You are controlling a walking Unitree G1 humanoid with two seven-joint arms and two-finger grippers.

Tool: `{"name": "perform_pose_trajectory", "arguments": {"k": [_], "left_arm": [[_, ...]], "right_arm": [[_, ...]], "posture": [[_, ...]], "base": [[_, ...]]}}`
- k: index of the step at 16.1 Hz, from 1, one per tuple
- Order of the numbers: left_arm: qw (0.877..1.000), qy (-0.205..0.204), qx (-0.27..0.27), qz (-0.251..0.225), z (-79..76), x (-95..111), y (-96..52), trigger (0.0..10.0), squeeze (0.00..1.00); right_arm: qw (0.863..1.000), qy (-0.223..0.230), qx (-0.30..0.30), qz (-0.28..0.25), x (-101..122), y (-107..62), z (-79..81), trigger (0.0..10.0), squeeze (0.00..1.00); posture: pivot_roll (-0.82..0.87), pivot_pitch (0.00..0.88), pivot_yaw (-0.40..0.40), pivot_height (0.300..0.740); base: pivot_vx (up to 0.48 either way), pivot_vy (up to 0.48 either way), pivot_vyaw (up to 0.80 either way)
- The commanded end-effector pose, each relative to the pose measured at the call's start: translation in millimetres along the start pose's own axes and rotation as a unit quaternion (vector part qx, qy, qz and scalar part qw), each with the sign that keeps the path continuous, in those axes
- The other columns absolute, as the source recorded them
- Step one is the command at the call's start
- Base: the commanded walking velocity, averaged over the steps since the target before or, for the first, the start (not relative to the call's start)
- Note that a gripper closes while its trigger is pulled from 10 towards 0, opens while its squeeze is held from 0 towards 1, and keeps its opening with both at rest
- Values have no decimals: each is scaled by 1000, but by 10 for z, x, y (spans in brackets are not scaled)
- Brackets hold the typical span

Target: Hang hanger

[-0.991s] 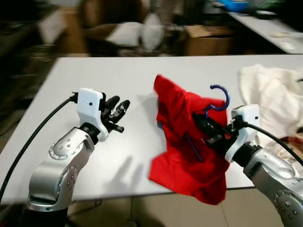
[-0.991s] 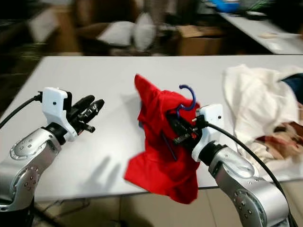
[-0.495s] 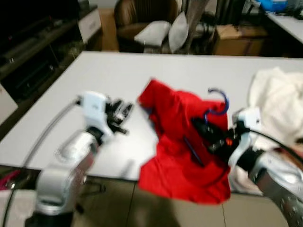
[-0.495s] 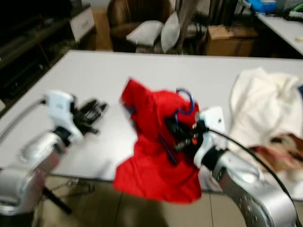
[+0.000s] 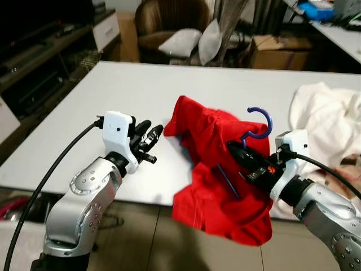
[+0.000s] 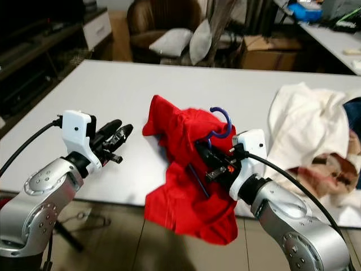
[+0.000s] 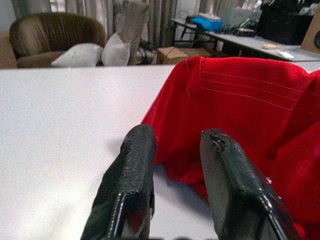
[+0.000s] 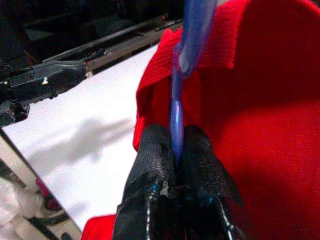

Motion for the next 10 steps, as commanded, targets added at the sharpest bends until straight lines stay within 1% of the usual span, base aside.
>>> {"name": "perform_pose_trajectory", "arguments": {"k": [1,5,7,8,9,10], "left_arm": [[1000,9,-2,-3,-13,29,9,10000,0],[1000,11,-1,-3,-13,27,9,10000,0],[1000,14,0,0,-10,19,13,10000,0],[1000,13,0,1,-3,7,5,10000,0],[1000,13,-1,2,-3,4,2,10000,0],[1000,19,-7,1,-13,10,-12,10000,0]], "right_arm": [[1000,-1,-3,-3,6,-24,-23,10000,0],[1000,-2,-4,1,-8,-23,-23,10000,0],[1000,-1,-3,5,-29,-30,-28,10000,0],[1000,-12,5,20,-72,-49,-9,10000,0],[1000,-16,8,23,-84,-54,-2,10000,0],[999,-16,14,33,-125,-77,8,10000,0]], "posture": [[-34,0,43,740],[-34,0,42,740],[-33,0,42,740],[-33,0,44,740],[-33,0,44,740],[-32,0,44,740]], "base": [[-292,0,0],[-279,0,0],[0,0,0],[0,0,0],[0,0,0],[0,0,800]]}}
Point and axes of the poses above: a point about 5 cm out from each wrist's last joint towards the gripper, its own y axis pointing out of the wrist towards the gripper, its own x axis along the axis of the wrist's last joint, z = x × y, the point moved 4 cm from there along y, pointing out of the wrist towards the gripper, and after that the axes turned 6 degrees about -y, right-handed, at the moved point
